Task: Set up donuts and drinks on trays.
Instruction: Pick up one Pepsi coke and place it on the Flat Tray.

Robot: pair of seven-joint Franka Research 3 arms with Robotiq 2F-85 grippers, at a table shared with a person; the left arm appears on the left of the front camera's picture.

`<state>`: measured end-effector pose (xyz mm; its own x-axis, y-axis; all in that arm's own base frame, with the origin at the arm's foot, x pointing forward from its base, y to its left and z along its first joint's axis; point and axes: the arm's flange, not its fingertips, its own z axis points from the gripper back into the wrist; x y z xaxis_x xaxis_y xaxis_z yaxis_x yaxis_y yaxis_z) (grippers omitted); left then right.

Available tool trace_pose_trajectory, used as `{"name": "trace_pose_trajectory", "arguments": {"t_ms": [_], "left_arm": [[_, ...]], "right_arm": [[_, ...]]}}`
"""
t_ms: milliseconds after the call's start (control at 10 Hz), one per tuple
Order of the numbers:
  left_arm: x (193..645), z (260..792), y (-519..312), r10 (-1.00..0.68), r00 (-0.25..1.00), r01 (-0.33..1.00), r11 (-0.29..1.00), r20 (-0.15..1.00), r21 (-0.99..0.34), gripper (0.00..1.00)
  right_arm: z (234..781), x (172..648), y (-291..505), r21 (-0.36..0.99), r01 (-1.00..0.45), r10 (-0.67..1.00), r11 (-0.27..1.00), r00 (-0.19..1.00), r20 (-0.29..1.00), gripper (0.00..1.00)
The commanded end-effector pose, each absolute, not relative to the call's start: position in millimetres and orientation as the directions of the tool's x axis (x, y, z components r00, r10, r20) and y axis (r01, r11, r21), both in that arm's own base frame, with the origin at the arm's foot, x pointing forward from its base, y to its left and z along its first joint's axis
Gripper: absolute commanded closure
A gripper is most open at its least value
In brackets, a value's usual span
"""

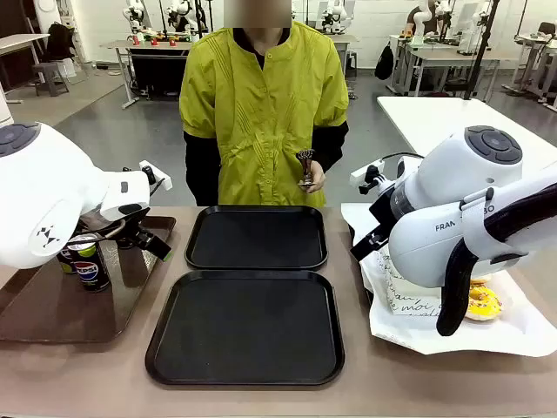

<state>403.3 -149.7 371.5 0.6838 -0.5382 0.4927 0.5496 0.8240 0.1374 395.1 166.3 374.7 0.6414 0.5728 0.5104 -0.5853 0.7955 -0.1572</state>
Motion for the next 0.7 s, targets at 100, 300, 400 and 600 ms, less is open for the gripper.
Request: {"name": "trace_pose_trajectory", "arguments": {"t_ms": [100, 300, 400, 600], "left_arm": [[403.3, 371.5, -149.8, -0.538, 0.683, 0.550, 0.824, 0.493, 0.138, 0.00], [403.3, 371.5, -149.8, -0.538, 0.683, 0.550, 0.824, 0.493, 0.138, 0.00], [403.3, 371.5, -149.8, -0.538, 0.683, 0.550, 0.824, 0.493, 0.138, 0.00], [403.3, 371.5, -149.8, -0.538, 0.683, 0.550, 0.824, 0.493, 0.138, 0.00]], "right_arm": [[374.7, 395.1, 166.3, -0.157, -0.585, 0.573, 0.795, 0.641, 0.510, 0.00], [374.7, 395.1, 166.3, -0.157, -0.585, 0.573, 0.795, 0.641, 0.510, 0.00], [374.7, 395.1, 166.3, -0.157, -0.585, 0.573, 0.795, 0.641, 0.510, 0.00], [374.7, 395.1, 166.3, -0.157, -0.585, 0.573, 0.795, 0.641, 0.510, 0.00]]}}
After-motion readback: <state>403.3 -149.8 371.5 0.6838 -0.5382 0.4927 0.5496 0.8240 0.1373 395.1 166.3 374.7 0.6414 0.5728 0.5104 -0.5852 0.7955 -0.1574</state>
